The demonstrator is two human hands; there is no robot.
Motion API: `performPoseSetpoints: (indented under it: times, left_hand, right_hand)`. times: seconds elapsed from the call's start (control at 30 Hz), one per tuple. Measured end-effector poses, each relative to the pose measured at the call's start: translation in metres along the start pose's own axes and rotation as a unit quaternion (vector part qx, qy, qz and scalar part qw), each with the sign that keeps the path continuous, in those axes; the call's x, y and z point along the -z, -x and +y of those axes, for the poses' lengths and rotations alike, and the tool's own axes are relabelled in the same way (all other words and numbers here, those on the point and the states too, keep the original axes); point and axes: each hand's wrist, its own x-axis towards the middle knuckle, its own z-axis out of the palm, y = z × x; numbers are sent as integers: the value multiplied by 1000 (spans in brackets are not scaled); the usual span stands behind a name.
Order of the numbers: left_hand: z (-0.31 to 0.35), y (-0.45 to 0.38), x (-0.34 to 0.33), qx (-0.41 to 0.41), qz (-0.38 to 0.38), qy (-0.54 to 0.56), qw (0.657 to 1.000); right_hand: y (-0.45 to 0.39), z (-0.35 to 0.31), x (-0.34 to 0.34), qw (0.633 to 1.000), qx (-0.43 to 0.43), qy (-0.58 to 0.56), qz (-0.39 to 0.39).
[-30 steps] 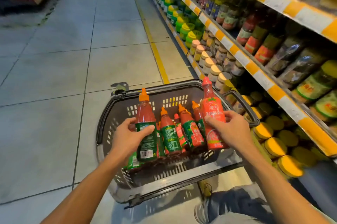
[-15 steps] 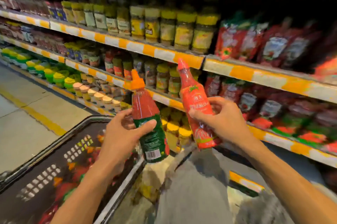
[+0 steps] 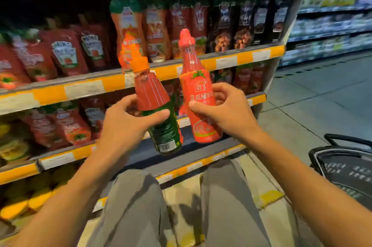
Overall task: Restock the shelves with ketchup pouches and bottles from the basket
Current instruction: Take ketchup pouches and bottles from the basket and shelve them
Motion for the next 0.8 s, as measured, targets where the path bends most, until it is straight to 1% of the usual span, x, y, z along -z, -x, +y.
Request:
performPoseSetpoints:
  times: [0.1,0.23,0.3,0.4,0.47,0.57,0.67,0.8]
  left_hand:
    - [-6,-22,-61,-3,-69,0,998]
    - [-40,-50,-129,-19,-134,-27,990]
    - [-65,-61,-158,-18,-167,-45,985]
    - [-109,-77,-196,-7,-216,-50,975]
    - [-145,-86,-216,-4,-242,-72,967]
    - [-205,-99,-241,15,-260,-112,959]
    - [-263,-109,-260,46,-262,-139,954]
    - [-328,-125,-278,91,-261,-166,947]
  right_hand:
    - [-5,41,41,997,-36,-5,61]
    - [-7,101,73,988,-81,-20,130]
    - [-9,139,80,981,-106,-24,158]
    - [-9,200,79,973,-141,-17,181]
    - [-9,239,74,967,-164,-13,194]
    - [-10,297,61,960,-190,-5,205]
    - [-15,353,44,956,-217,-1,195]
    - [-23,423,19,950,-246,-38,188]
